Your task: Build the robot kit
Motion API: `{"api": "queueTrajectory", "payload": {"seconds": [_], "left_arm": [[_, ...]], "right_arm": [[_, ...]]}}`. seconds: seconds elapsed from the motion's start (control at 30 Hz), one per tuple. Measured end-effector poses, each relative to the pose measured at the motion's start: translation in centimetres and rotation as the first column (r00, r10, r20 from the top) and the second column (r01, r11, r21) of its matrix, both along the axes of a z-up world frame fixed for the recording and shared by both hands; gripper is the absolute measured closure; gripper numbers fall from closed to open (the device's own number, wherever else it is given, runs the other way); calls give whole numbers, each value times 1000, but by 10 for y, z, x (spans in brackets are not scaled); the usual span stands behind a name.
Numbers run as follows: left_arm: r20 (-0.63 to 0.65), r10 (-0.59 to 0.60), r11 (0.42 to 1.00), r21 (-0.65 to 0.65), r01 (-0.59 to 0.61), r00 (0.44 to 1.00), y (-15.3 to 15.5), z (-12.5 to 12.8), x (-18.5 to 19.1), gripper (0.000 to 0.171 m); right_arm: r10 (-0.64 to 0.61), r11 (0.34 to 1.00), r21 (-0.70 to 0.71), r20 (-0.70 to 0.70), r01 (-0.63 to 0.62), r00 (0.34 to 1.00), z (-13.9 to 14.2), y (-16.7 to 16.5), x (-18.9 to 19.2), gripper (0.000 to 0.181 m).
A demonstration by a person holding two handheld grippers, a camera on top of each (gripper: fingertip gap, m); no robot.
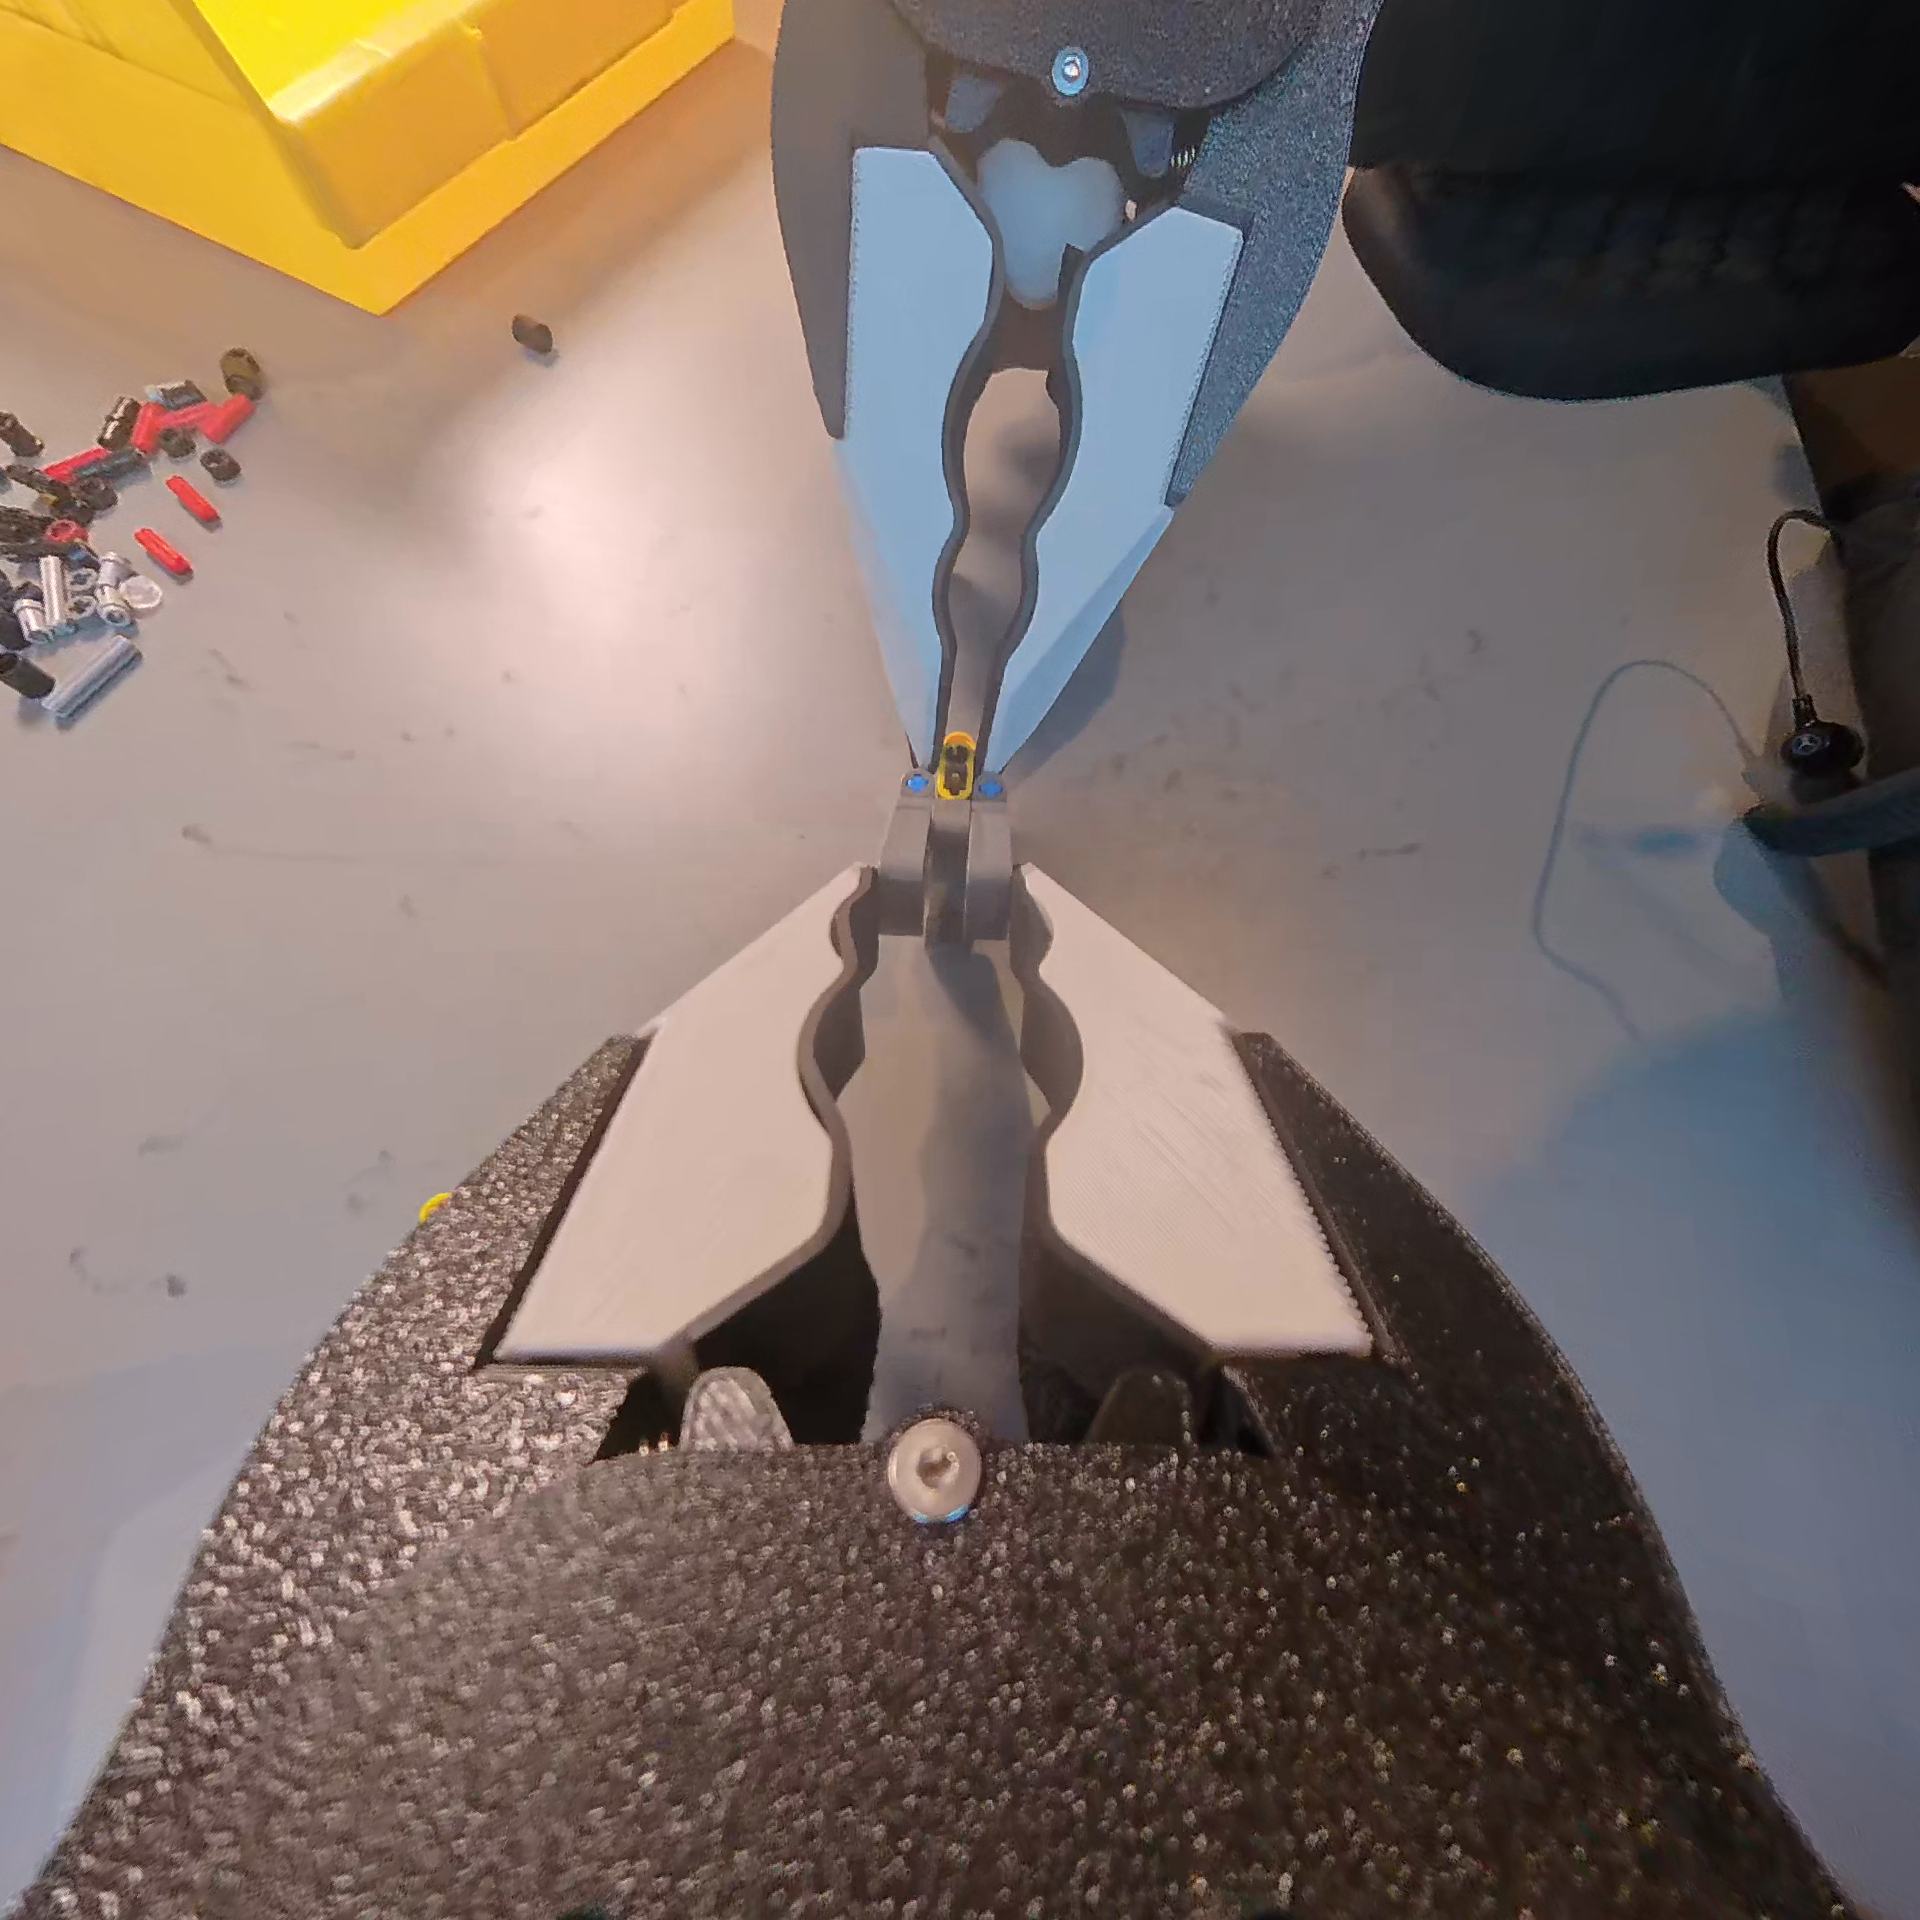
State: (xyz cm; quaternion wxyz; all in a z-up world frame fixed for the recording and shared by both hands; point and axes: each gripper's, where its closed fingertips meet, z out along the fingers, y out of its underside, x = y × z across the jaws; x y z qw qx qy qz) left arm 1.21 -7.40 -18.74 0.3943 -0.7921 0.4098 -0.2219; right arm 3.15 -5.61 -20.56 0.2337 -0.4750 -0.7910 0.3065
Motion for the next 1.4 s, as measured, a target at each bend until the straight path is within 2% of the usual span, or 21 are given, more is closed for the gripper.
{"api": "queueTrajectory", "payload": {"seconds": [0.17,0.27,0.5,0.63,0.77,0.87,0.97,1.13,1.4], "left_arm": [[16,6,1000,11,-6,1000,2,2,-2,148],[13,19,1000,20,-19,1000,5,1,-7,147],[13,16,999,44,-17,1000,6,1,-9,146],[32,17,998,52,-18,999,6,5,-10,140],[97,33,996,80,-41,995,8,17,-13,136],[172,114,981,133,-138,978,20,33,-22,131],[265,221,946,175,-272,939,33,52,-42,128],[386,352,854,240,-461,853,45,79,-79,120],[456,480,692,327,-643,749,50,100,-131,116]], "right_arm": [[-14,1000,8,-44,14,999,1,2,-3,174],[-23,999,-26,-62,21,998,3,2,-4,163],[-41,998,-59,-87,36,995,8,6,-1,158],[-65,995,-89,-129,54,990,16,8,-1,144],[-87,994,-85,-169,73,982,22,13,-1,143],[-115,991,-93,-231,96,966,32,17,-3,143],[-163,985,-114,-329,132,930,51,26,-5,141],[-263,964,-174,-482,203,836,83,47,-5,137],[-390,921,-258,-647,293,655,119,77,6,137]]}}
